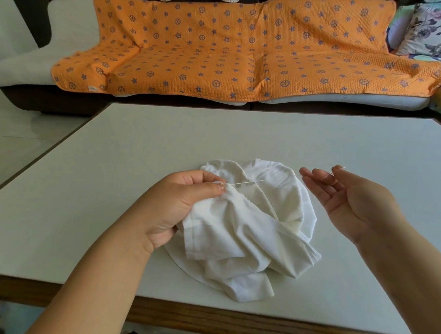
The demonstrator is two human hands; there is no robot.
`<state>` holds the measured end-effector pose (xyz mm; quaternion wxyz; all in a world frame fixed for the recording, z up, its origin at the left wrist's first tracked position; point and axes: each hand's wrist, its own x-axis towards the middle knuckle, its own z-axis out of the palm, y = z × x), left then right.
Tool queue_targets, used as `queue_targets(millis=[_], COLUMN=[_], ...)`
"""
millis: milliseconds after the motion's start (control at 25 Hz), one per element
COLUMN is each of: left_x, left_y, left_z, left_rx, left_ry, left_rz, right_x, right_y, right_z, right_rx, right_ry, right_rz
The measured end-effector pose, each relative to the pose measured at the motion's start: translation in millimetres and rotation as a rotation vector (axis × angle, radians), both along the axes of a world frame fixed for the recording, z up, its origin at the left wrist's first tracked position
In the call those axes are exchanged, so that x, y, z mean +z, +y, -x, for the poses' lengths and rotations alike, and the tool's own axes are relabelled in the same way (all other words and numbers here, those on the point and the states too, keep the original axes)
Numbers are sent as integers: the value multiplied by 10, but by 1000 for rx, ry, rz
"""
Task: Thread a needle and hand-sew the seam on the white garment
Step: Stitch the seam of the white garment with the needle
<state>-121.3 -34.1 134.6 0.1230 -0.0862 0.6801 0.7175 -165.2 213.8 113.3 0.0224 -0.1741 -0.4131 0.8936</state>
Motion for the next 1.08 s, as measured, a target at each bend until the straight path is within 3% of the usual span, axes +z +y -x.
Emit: queue_targets(millis=[320, 400, 560, 720, 840, 1080], left_x=[15, 18, 26, 3, -6, -6], left_y=[-15, -12, 35, 63, 38, 35], left_z=[-10, -16, -43, -39, -27, -37], left_rx=[-25, -46, -140, -158, -144, -225], left_ry=[10, 9, 2, 11, 15, 47], left_rz=[-5, -21, -32, 6, 48, 176], right_x=[-38, 29, 82, 35, 28, 4], right_y=[-10, -116, -431, -500, -454, -411], right_z=[17, -76, -368, -476, -473, -445], right_rx=[-106, -25, 297, 552, 517, 373], right_ry=[25, 56, 261, 373, 431, 626], right_rz=[-304, -417, -845, -930, -1021, -1425])
